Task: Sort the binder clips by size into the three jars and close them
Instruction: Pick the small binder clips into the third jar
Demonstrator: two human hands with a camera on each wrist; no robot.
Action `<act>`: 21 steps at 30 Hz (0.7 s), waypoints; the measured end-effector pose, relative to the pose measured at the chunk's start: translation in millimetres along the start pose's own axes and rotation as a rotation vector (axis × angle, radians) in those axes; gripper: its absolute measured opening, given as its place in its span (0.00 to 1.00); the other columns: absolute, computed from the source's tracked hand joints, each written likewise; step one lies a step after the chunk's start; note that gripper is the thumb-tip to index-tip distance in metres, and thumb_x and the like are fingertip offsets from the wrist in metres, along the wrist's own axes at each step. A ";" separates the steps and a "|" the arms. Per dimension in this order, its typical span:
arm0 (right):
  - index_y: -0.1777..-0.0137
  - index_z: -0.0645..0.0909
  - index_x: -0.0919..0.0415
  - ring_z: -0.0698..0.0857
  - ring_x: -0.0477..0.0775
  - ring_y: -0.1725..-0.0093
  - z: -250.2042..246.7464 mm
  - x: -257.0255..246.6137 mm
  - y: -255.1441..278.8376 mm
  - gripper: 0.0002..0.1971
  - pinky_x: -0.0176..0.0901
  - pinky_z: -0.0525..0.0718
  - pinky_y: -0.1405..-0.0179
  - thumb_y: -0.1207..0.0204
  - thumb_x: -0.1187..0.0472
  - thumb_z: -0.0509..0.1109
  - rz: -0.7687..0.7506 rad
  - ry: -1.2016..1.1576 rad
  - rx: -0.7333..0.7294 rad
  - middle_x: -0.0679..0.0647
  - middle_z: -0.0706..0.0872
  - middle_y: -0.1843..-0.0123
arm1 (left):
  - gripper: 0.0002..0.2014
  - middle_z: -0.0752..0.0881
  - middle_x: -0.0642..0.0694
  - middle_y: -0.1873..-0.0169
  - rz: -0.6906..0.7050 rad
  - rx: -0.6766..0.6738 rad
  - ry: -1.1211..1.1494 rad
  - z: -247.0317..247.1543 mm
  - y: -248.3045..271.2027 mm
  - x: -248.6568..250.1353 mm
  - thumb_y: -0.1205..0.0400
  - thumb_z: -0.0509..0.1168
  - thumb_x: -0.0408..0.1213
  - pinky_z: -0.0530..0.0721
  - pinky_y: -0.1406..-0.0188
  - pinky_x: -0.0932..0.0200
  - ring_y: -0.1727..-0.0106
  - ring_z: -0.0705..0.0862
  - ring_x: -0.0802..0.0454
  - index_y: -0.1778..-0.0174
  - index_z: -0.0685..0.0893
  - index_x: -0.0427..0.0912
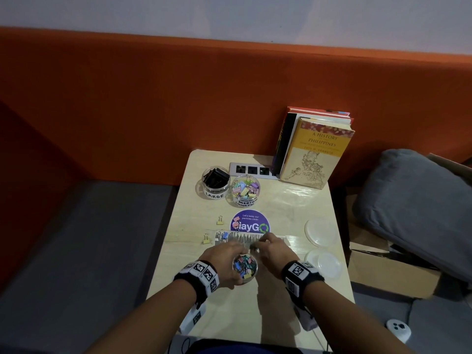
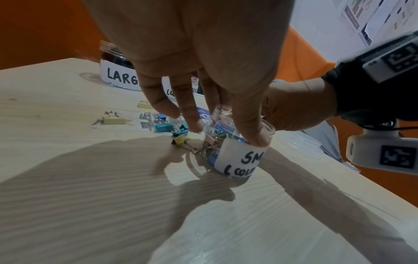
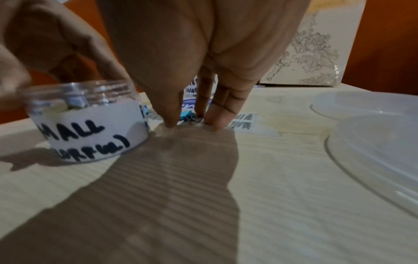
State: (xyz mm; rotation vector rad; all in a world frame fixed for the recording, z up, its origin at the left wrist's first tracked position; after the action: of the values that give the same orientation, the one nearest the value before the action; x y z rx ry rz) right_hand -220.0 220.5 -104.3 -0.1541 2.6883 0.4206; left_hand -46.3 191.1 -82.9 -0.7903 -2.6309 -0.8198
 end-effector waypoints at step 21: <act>0.32 0.78 0.53 0.80 0.48 0.40 -16.2 -39.6 11.4 0.28 0.46 0.81 0.37 0.33 0.53 0.79 0.034 -0.317 -0.010 0.49 0.80 0.36 | 0.28 0.82 0.55 0.39 -0.001 0.075 0.041 -0.8 6.4 -6.9 0.34 0.77 0.47 0.86 0.43 0.52 0.39 0.84 0.48 0.36 0.81 0.60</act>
State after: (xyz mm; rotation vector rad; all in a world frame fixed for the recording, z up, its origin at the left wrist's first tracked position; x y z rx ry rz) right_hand -192.1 228.0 -70.7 -0.0396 2.3802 0.4294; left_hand -36.9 192.1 -82.2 -0.7442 -2.6094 -0.7252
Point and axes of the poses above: each hand's wrist, its own y-axis away from the middle knuckle, its own z-axis out of the palm, x = y × z, the point moved 3 cm from there along -y, towards the middle knuckle
